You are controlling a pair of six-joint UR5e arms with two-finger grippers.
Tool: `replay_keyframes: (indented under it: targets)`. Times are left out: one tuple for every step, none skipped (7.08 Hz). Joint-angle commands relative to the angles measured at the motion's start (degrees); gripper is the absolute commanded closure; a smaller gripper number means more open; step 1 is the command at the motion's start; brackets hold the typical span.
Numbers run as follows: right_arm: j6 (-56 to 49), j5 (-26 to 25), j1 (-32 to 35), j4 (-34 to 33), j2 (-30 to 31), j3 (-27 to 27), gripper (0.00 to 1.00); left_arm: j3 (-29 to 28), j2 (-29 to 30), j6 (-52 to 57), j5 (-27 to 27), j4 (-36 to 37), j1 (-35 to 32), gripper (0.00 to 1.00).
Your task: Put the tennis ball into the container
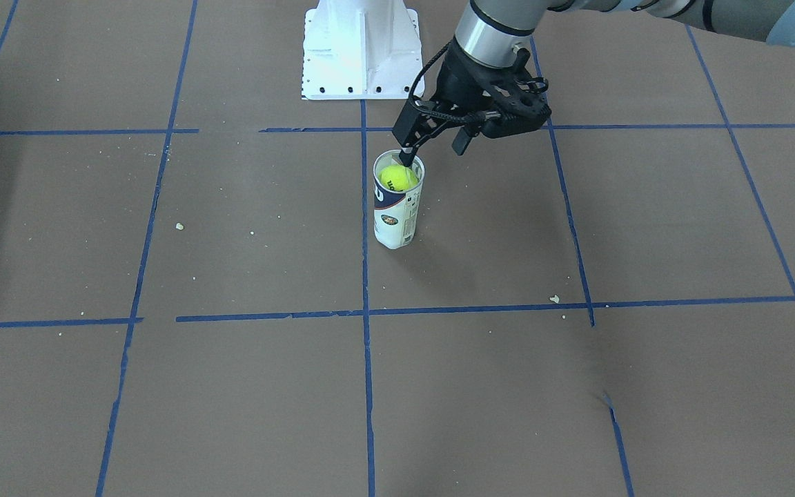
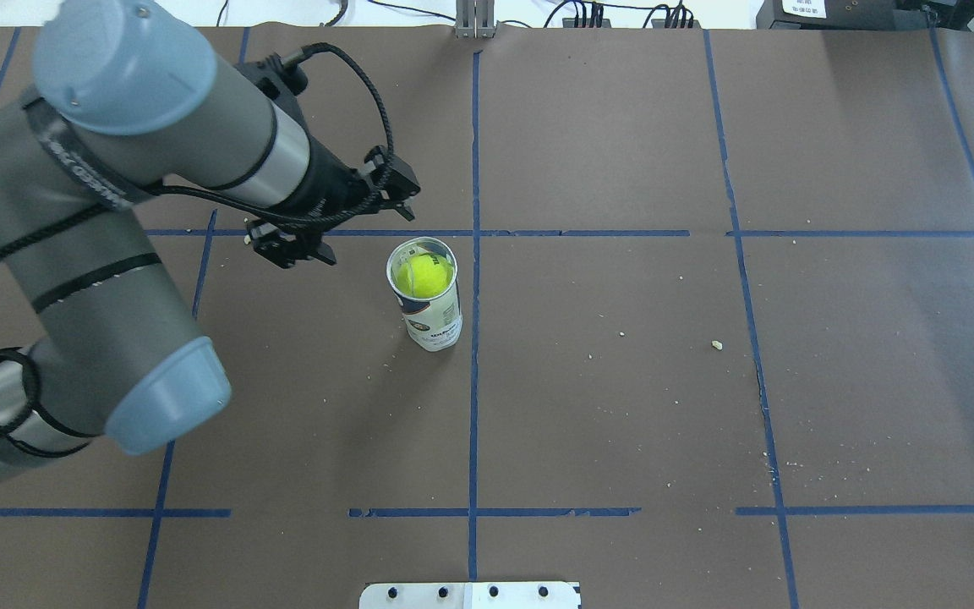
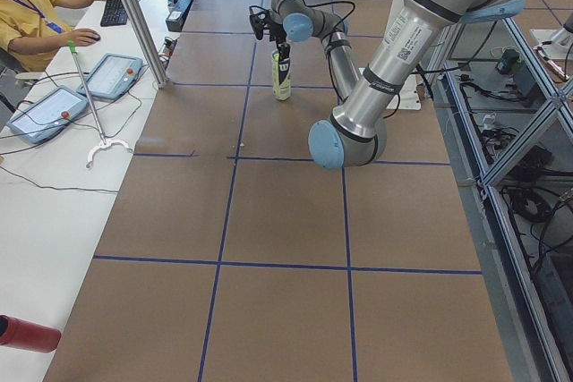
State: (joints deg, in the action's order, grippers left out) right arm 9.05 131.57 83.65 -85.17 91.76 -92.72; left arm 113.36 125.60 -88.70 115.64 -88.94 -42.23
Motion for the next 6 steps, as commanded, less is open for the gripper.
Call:
replay_keyframes:
  targets:
    - [0.00, 0.00, 0.02, 0.00, 0.00, 0.00, 0.00, 6.23, -13.45, 21.53, 0.72, -0.26, -9.13, 0.01]
    - [0.00, 0.00, 0.02, 0.00, 0.00, 0.00, 0.00, 5.82, -21.10, 37.04, 4.12, -0.53, -15.18, 0.01]
    - [0.00, 0.00, 0.02, 0.00, 0.00, 0.00, 0.00, 1.47, -28.40, 52.33, 8.51, -1.40, -22.03, 0.01]
    - [0.00, 0.00, 0.02, 0.00, 0.00, 0.00, 0.00, -7.36, -33.78, 71.37, 8.99, -7.41, -32.11, 0.00]
    - [0.00, 0.00, 0.02, 0.00, 0.00, 0.00, 0.00, -17.72, -35.75, 83.05, 12.64, -11.56, -40.21, 0.00]
    - [0.00, 0.00, 0.02, 0.00, 0.00, 0.00, 0.00, -26.52, -35.16, 92.73, 18.08, -13.34, -47.95, 0.00]
